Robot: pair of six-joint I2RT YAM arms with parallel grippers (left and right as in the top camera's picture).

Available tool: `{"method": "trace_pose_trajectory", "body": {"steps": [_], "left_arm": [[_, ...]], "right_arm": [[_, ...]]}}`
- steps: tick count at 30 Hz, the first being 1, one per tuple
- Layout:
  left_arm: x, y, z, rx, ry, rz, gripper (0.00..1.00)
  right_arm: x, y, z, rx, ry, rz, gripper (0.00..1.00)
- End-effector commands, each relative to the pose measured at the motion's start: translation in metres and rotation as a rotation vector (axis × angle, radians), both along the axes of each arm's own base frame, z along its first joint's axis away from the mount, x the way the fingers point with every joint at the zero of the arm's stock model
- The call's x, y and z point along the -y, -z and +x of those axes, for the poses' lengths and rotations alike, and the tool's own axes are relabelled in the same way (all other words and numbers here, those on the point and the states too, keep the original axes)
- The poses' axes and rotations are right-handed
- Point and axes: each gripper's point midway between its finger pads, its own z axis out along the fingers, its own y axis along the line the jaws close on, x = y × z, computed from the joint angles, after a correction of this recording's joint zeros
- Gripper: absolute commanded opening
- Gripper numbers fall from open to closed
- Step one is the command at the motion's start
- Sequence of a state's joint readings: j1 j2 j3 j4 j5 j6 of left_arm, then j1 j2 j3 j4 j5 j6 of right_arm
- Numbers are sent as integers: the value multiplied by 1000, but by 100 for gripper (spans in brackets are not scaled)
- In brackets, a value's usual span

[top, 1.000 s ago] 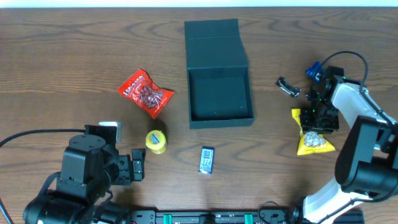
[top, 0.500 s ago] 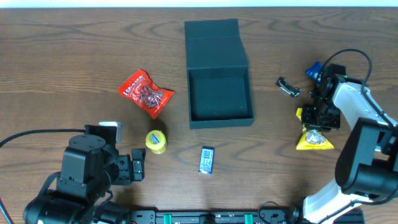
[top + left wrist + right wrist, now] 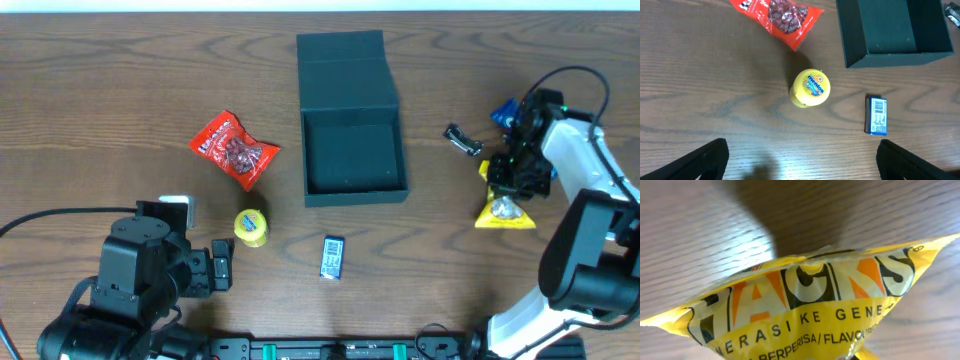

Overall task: Pack container
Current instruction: 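Carry the yellow bag left into the black box and release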

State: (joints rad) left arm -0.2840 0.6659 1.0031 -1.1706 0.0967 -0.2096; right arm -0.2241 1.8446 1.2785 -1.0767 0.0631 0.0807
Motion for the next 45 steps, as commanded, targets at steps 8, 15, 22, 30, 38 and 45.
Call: {"method": "trace_pose_trajectory", "body": {"steps": [8, 15, 22, 30, 38, 45], "left_arm": [[-4, 4, 1, -10, -21, 14, 95], [-4, 4, 1, -10, -21, 13, 95], [-4, 4, 1, -10, -21, 13, 95], [-4, 4, 1, -17, -46, -5, 95], [-2, 4, 0, -19, -42, -13, 95], [1, 4, -1, -24, -29, -29, 95]], "right_arm": [[-68, -66, 22, 132, -70, 336, 1], [-145, -118, 22, 226, -106, 472, 1], [-220, -151, 22, 311, -199, 447, 2], [-259, -158, 47, 468, -248, 342, 2], [-260, -131, 73, 469, -221, 298, 2], [-259, -87, 77, 359, -212, 257, 2]]}}
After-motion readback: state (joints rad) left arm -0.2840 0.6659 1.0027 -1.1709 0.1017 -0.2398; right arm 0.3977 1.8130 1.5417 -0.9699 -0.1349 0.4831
